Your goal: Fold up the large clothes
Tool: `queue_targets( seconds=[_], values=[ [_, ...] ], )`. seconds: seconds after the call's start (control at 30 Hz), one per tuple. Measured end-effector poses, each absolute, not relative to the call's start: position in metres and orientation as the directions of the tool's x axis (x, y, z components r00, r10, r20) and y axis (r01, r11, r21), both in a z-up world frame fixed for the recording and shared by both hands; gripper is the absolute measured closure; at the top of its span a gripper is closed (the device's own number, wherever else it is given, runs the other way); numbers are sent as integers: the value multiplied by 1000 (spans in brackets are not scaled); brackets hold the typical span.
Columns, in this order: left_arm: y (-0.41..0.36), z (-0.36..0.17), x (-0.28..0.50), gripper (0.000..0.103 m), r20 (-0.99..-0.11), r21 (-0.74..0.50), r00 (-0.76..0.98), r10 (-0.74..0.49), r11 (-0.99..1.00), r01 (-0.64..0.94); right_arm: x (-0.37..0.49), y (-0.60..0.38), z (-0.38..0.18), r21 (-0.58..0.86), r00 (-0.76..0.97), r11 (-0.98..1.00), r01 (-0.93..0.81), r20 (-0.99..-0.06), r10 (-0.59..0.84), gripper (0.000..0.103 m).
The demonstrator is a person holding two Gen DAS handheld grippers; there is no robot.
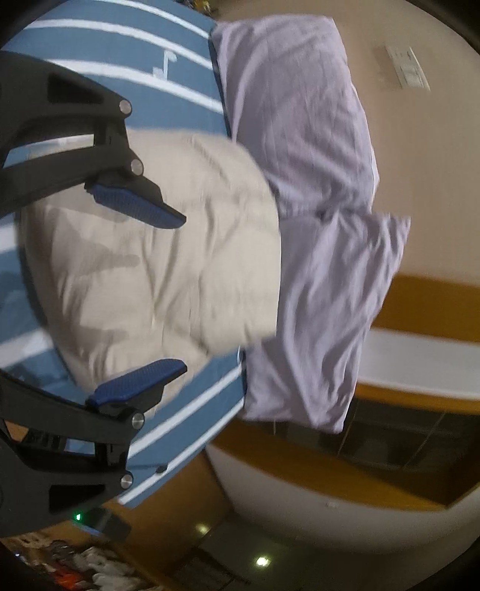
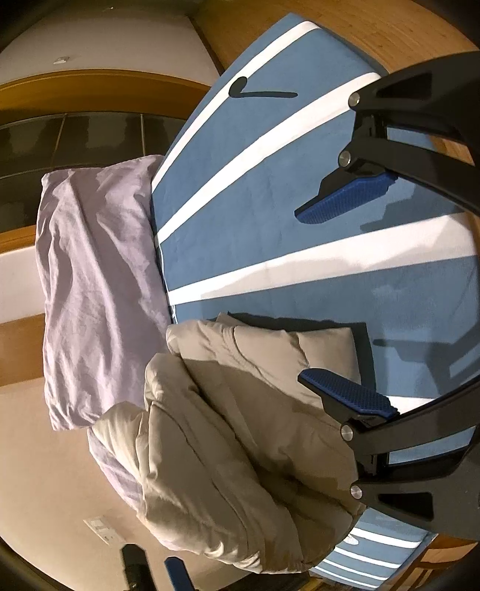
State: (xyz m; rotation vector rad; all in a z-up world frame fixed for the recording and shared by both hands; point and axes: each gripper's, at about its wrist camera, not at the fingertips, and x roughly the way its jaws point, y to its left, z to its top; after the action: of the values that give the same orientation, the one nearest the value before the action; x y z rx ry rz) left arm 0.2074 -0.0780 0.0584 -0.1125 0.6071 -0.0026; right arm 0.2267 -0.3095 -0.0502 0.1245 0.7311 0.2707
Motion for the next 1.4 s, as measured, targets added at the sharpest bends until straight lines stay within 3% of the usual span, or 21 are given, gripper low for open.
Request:
queue_targets(
  seconds=[0.33, 0.53, 0.83, 1.0, 1.17, 1.27, 1.4],
  values=[
    [-12, 47, 225, 30, -579, -64, 804, 134, 976, -208, 230, -309, -47, 200, 714, 960, -194, -642, 278, 21],
    [38, 22, 251, 30, -627, -73, 749, 216, 940, -332, 238, -318, -45, 207, 720, 963, -170, -642, 265, 21],
    [29, -27, 267, 31, -651, -162, 751, 110, 947, -278, 247, -325, -25, 219, 742, 963, -157, -618, 262, 21],
    [4, -36, 266, 31, -626, -127, 772, 107, 963, -237, 248, -319, -1, 239, 766, 953, -186, -572, 293, 21],
    [-13, -42, 268, 31, -608, -89, 785, 119, 972, -217, 250, -304, 17, 255, 770, 936, -244, -536, 347, 33],
    [-14, -43, 270, 31, -606, -83, 786, 124, 973, -217, 256, -286, 18, 241, 748, 929, -282, -551, 370, 43],
    [-13, -43, 271, 31, -607, -82, 785, 122, 973, -214, 263, -262, 8, 208, 717, 927, -313, -588, 374, 48]
  ],
)
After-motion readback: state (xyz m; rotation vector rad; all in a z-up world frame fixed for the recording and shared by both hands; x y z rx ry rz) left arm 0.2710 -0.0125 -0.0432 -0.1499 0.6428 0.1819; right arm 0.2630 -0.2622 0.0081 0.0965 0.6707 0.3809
